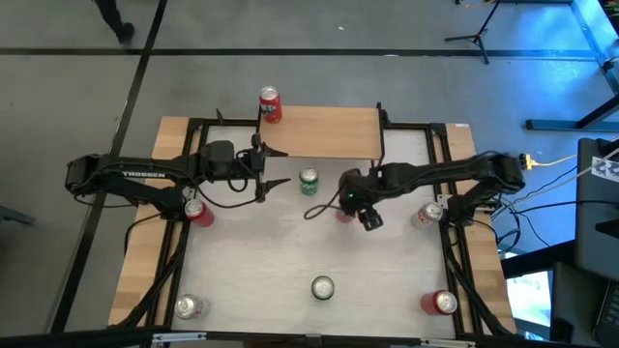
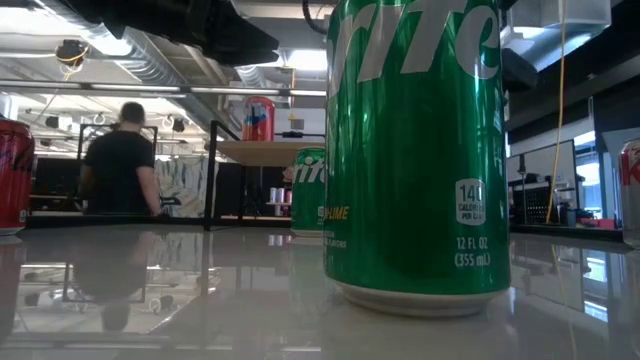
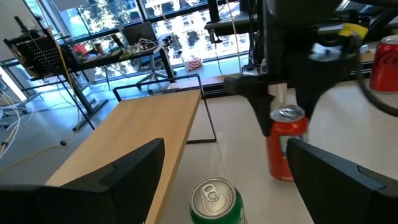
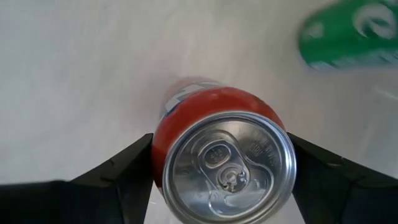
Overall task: Place canned beverage on shelf
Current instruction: Put the red soda can aligned with the other red soda can on the shelf
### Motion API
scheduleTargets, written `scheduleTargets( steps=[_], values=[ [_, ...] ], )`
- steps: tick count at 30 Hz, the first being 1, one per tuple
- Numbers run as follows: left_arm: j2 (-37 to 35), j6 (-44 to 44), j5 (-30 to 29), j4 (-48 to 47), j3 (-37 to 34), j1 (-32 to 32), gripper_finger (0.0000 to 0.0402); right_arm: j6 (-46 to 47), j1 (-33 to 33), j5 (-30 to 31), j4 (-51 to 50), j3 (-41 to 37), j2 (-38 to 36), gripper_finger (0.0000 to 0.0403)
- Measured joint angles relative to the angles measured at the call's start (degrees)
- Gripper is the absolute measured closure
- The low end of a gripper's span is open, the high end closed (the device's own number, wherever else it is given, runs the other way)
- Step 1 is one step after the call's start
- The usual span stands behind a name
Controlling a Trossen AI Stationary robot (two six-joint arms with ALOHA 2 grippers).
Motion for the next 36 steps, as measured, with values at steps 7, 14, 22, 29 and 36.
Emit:
scheduleTargets(
  steps=[7, 14, 22, 29, 36],
  values=[
    [0.0, -0.02, 0.0, -0.01, 0.0, 0.0, 0.0074, -0.43, 1.68, 0.6, 4.05, 0.0, -0.03, 0.0081],
    [0.0, -0.07, 0.0, -0.06, 0.0, 0.0, 0.0074, -0.17, 1.46, -0.93, 4.99, -0.16, -0.07, 0.0047],
    [0.0, -0.35, 0.0, -0.08, 0.0, -0.02, 0.0074, 0.52, 1.53, 0.29, 4.0, 0.26, -0.07, 0.0043],
    [0.04, -0.08, 0.99, 0.02, 0.0, -0.39, 0.0074, 9.82, 1.53, -0.94, -8.61, 8.36, -1.64, 0.0043],
    [5.26, -0.91, 6.44, 7.45, 0.01, -2.81, 0.0074, 20.91, 1.53, -3.28, -8.69, 1.1, -10.73, 0.0042]
  ],
)
